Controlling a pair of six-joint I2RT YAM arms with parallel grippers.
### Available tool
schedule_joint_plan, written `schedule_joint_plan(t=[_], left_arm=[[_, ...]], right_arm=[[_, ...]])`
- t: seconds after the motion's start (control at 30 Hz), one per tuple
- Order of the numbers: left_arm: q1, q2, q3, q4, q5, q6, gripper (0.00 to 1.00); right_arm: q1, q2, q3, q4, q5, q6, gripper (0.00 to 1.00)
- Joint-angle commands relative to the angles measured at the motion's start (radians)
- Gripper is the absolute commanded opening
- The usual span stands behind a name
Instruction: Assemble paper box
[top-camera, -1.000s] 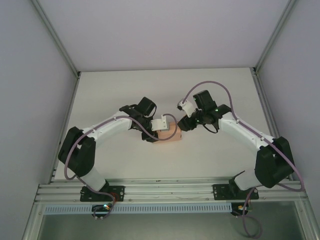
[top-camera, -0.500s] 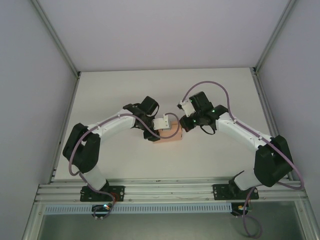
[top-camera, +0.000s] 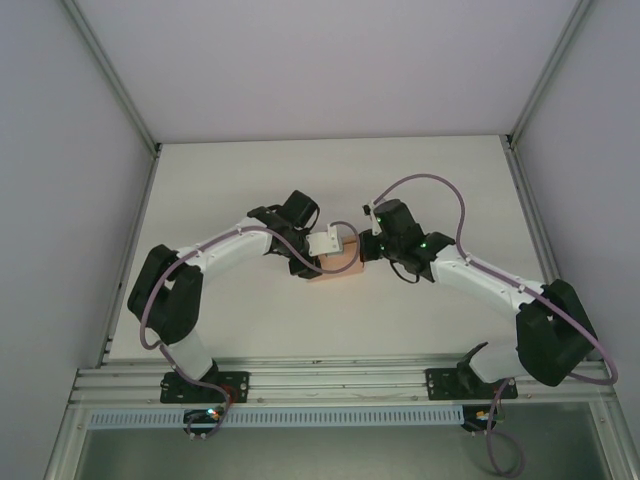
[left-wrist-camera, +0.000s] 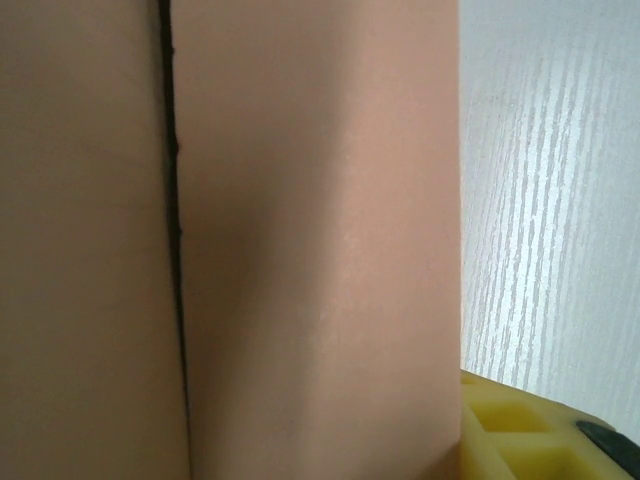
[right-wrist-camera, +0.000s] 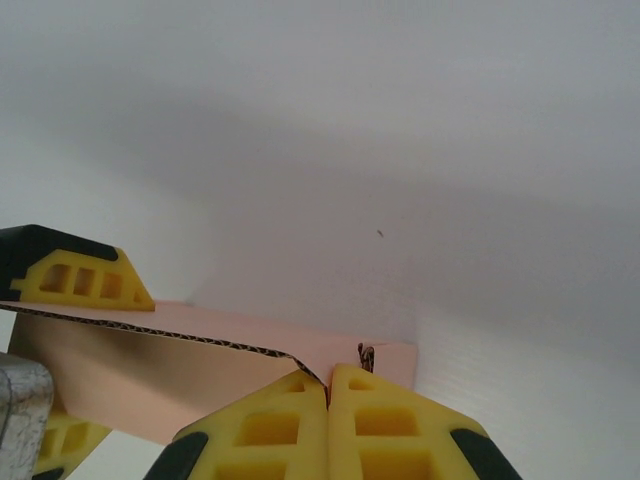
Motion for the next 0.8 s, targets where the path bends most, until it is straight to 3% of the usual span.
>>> schedule_joint_plan(t=[0.0,0.23,0.33,0.43,0.57,0.67,0.7,0.77], left_arm=[[-0.010,0.020,0.005,0.006,0.013,0.009,0.36],[-0.010,0.022,0.009,0.016,0.016,0.004,0.39],[-0.008,0.020,0.016,0.029,-0.003,-0.020,0.45],[-0.007,0.003,0.018,0.033,0.008,-0.026,0.54],[-0.006,-0.035,-0.002,0.061,0.013,-0.040,0.81],[-0.007,-0.070,-0.021,0.082,0.005,-0.055,0.89],[-0.008,-0.082,-0.027,0.087,-0.001,-0.064,0.97],[-0.009,-0.116,-0.040,0.110,-0.034,-0.099,1.00]], right_arm=[[0.024,0.011,-0.055,0.031,0.042,-0.060,0.00],[0.043,0.028,-0.135,0.085,0.122,-0.120,0.00],[0.047,0.040,-0.135,0.093,0.121,-0.096,0.00],[0.063,0.042,-0.144,0.114,0.121,-0.094,0.00],[0.078,0.049,-0.144,0.114,0.138,-0.103,0.00],[0.089,0.046,-0.145,0.108,0.161,-0.101,0.00],[0.093,0.041,-0.148,0.113,0.161,-0.104,0.00],[0.103,0.034,-0.148,0.109,0.173,-0.107,0.00]])
